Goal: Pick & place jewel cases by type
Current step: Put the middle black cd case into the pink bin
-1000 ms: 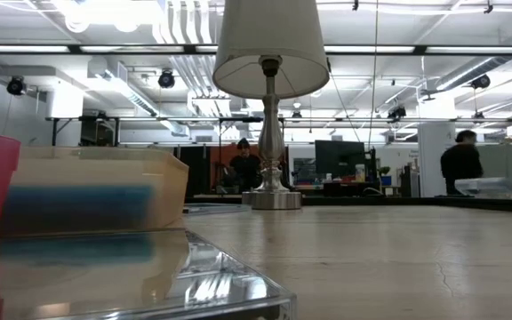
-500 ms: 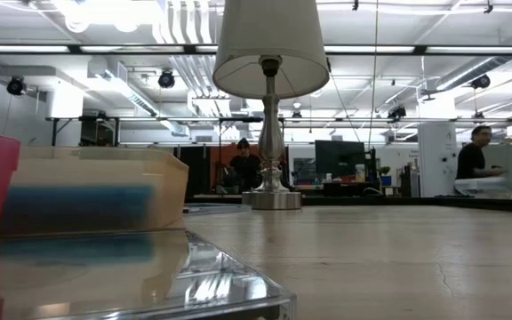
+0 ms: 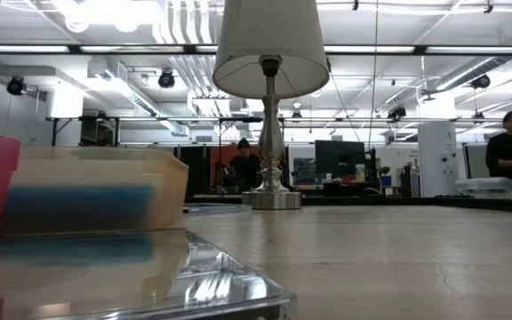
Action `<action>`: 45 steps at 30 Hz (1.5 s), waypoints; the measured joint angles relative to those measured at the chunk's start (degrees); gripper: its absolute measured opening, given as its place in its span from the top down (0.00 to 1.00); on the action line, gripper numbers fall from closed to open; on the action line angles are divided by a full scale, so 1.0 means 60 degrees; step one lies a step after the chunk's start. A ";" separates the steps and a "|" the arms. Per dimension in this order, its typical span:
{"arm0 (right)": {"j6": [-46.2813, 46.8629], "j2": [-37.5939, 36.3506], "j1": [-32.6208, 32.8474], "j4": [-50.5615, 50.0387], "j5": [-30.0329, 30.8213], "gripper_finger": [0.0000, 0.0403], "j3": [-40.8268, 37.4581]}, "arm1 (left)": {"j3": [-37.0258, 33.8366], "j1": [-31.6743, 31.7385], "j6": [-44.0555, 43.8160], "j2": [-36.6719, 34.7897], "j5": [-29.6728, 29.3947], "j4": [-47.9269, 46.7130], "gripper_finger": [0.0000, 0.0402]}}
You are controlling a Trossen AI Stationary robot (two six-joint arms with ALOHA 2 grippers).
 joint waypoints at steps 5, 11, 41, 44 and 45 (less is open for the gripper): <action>0.0002 0.0000 -0.0005 0.0010 0.0016 0.59 -0.0003 | -0.0814 -0.0047 -0.0004 -0.0012 -0.0020 0.0953 0.98; 0.0000 0.0000 -0.0007 0.0011 0.0329 0.61 -0.0004 | -0.1460 -0.0084 -0.0028 -0.0050 0.0260 0.1334 0.98; 0.0073 -0.0004 0.0000 0.0007 0.0623 0.69 -0.0004 | -0.2743 0.0634 0.0149 -0.0049 -0.0280 0.3471 0.95; 0.0073 -0.0004 0.0000 0.0011 0.0754 0.69 -0.0004 | -0.2743 0.0633 0.0171 -0.0049 -0.0296 0.3566 0.90; 0.0073 -0.0004 0.0000 0.0014 0.0771 0.68 -0.0004 | -0.2743 0.0634 0.0178 -0.0049 -0.0305 0.3564 0.88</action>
